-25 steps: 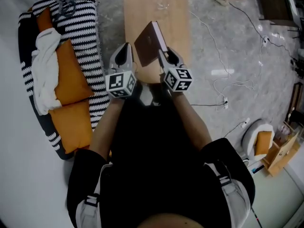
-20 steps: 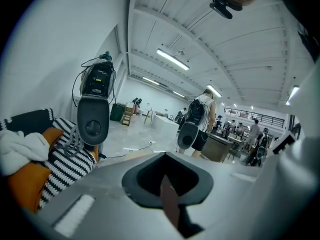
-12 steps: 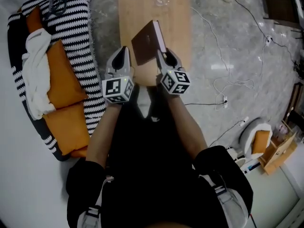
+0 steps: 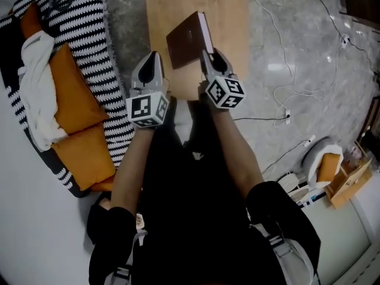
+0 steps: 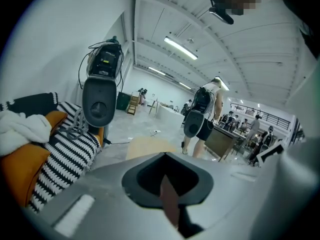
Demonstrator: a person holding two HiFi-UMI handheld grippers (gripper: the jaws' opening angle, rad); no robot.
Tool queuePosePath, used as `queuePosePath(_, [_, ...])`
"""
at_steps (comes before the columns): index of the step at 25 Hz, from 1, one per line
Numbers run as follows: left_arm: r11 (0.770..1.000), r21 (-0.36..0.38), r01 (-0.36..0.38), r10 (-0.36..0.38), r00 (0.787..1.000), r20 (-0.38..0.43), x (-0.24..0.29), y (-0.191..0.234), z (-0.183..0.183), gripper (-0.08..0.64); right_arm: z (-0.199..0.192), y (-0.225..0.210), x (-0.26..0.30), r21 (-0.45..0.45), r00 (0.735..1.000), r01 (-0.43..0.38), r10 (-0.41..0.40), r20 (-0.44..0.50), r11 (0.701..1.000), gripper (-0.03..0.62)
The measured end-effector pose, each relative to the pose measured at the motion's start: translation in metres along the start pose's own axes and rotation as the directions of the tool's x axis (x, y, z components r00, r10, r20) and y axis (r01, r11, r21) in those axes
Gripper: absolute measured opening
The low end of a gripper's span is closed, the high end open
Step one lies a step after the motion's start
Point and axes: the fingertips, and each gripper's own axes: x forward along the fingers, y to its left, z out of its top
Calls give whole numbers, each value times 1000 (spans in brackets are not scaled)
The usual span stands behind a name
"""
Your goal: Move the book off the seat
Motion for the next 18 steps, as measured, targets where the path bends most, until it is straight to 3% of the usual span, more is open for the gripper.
queuePosePath(6, [1000, -3, -5, 5, 1000, 6, 13, 10, -11, 6, -17, -16, 15, 69, 1000, 16, -17, 13, 997, 155])
queuePosePath(18, [999, -29, -15, 14, 1000, -26, 35, 23, -55, 6, -43, -44, 27, 96, 999, -17, 13, 43, 995, 158])
